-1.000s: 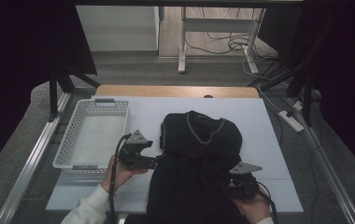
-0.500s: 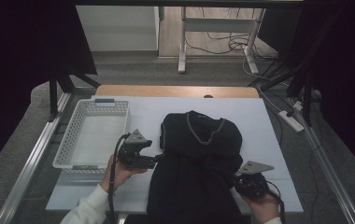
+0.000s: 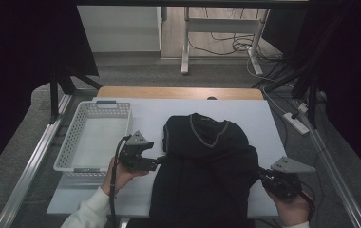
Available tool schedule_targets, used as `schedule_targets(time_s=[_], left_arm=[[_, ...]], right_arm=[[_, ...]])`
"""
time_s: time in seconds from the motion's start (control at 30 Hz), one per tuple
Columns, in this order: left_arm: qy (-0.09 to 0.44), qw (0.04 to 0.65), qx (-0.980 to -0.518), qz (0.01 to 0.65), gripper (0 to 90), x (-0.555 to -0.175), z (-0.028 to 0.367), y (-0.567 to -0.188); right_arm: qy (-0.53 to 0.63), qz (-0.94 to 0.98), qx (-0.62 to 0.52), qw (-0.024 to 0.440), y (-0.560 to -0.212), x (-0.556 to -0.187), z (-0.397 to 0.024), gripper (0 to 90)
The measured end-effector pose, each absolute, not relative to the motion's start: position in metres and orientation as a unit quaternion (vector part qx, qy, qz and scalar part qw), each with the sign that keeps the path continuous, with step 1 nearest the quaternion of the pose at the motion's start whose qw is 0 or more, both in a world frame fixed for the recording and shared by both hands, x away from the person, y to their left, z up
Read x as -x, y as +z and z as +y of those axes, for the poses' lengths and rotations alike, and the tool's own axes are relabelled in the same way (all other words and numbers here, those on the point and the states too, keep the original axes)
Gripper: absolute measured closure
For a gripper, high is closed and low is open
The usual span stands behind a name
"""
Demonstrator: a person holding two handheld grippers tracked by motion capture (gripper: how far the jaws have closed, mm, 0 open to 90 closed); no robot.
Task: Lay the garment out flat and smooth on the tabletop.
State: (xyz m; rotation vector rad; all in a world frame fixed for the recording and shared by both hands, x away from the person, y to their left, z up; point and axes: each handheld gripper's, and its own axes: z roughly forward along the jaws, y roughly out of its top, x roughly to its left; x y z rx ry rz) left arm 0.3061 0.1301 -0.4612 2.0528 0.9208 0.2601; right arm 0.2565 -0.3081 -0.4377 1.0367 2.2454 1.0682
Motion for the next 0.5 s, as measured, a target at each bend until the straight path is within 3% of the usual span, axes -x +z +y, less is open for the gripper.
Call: schedule_targets(time_s=[0.5], left_arm=[[0.105, 0.424, -0.822, 0.367, 25.8, -0.306, 0.129, -0.461]], right_arm=[[0.353, 0.81, -0.416, 0.216, -0.466, -0.276, -0.326, 84.5]])
